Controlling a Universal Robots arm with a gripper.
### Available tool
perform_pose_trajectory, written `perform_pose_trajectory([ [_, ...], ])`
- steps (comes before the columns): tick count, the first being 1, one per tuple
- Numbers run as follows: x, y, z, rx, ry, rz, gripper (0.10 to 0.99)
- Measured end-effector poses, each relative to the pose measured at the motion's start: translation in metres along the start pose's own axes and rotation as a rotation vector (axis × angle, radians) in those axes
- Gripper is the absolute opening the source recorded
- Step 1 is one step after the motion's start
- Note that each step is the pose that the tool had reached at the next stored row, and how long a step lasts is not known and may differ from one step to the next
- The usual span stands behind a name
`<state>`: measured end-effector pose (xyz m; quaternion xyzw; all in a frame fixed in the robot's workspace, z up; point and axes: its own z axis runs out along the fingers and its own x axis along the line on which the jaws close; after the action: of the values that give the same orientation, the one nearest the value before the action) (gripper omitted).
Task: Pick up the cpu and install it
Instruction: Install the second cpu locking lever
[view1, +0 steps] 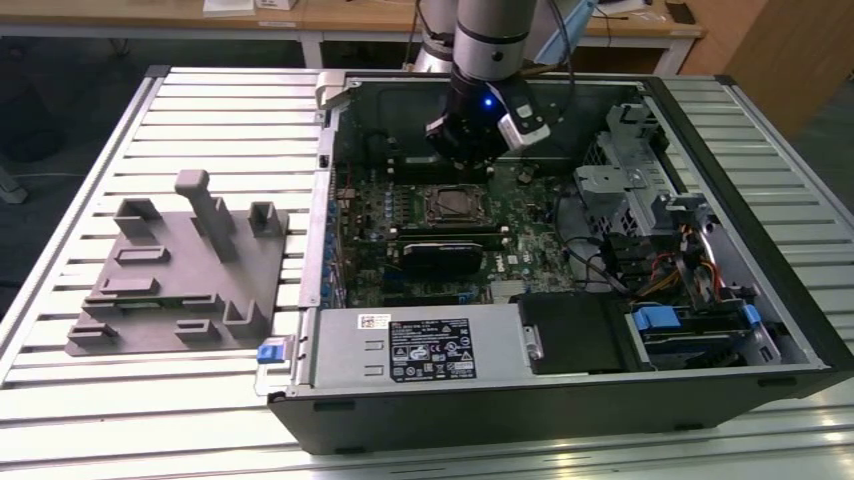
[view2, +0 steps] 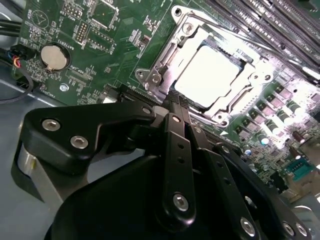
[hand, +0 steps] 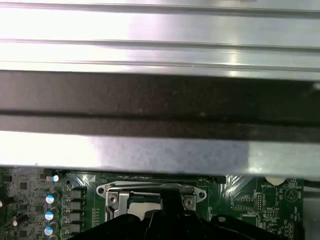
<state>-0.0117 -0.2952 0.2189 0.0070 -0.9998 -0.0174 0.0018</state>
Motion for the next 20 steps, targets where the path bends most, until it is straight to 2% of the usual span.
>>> perform_pose_trajectory([
  [10, 0.0002, -0.0118, -0.0003, 0.000, 0.0000, 0.000, 0.106],
  [20, 0.0003, -0.0174, -0.0006, 0.000, 0.0000, 0.000, 0.106],
])
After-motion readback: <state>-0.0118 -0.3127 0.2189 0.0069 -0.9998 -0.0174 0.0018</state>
